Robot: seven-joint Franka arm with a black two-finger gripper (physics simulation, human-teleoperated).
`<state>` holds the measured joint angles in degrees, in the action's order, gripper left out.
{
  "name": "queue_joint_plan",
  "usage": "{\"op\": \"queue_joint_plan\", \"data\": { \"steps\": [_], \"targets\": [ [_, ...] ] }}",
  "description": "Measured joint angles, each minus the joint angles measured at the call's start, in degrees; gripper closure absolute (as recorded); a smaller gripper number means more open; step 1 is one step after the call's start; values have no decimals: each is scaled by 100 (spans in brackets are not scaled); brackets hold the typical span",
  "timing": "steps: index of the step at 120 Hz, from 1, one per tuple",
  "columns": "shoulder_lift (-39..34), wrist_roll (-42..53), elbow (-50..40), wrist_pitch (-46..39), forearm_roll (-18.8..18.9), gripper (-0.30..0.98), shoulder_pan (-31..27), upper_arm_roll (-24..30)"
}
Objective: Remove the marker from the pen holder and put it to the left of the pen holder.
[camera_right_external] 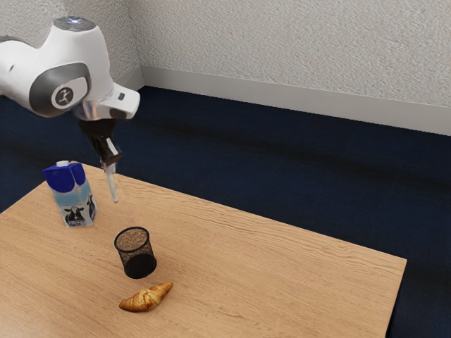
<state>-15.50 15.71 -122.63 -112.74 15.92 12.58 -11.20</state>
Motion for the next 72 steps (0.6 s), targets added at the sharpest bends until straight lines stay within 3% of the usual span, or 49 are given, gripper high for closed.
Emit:
{"op": "queue_joint_plan", "data": {
  "steps": [14,40,72],
  "targets": [
    [1054,-44,791,1232,-394,78,-42,-576],
    [3028,-213,2074,3253,-803,79,-89,-1056],
    [4541,-320,2747,4488,-1001,79,-186,-1230]
  ]
}}
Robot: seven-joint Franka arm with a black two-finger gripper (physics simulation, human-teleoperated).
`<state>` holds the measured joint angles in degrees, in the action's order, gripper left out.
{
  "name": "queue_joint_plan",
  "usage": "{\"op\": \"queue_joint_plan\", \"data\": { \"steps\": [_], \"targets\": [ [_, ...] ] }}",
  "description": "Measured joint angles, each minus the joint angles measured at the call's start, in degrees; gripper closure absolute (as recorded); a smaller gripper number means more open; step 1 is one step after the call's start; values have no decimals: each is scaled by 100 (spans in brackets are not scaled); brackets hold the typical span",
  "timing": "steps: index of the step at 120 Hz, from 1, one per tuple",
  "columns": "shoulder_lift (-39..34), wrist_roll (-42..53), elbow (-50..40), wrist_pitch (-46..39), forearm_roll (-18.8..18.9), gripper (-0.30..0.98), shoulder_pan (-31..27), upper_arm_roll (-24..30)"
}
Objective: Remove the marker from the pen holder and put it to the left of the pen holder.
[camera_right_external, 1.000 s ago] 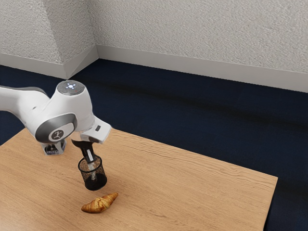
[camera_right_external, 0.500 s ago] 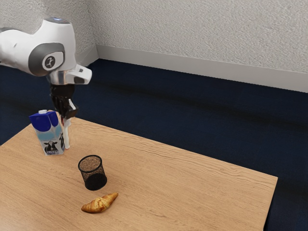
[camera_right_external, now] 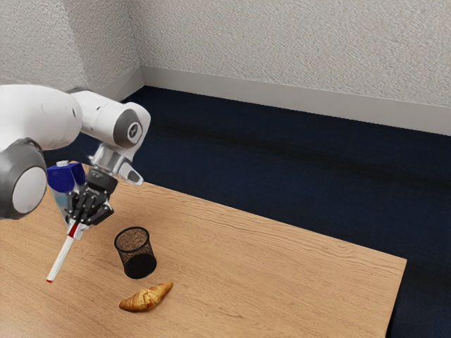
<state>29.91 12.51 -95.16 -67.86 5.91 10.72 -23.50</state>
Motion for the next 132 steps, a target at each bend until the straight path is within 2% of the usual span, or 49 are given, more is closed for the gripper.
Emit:
{"op": "queue_joint_plan", "data": {
  "steps": [35,67,75,98,105,112,126,132],
  "targets": [
    [1332,109,1094,325,-135,79,-133,68],
    [1628,295,1225,238,-210,78,-285,145],
    [1643,326,1226,226,-230,69,-288,146],
    [1596,371,1420,227,-276,31,-299,144],
    [1338,384,1516,234,-260,23,-377,140],
    [696,424,1464,237,-249,18,-457,170],
    [-1808,504,545,-188,-243,10,-481,652],
    [-2563,530,287,-509,-258,8,-486,767]
  ]
}}
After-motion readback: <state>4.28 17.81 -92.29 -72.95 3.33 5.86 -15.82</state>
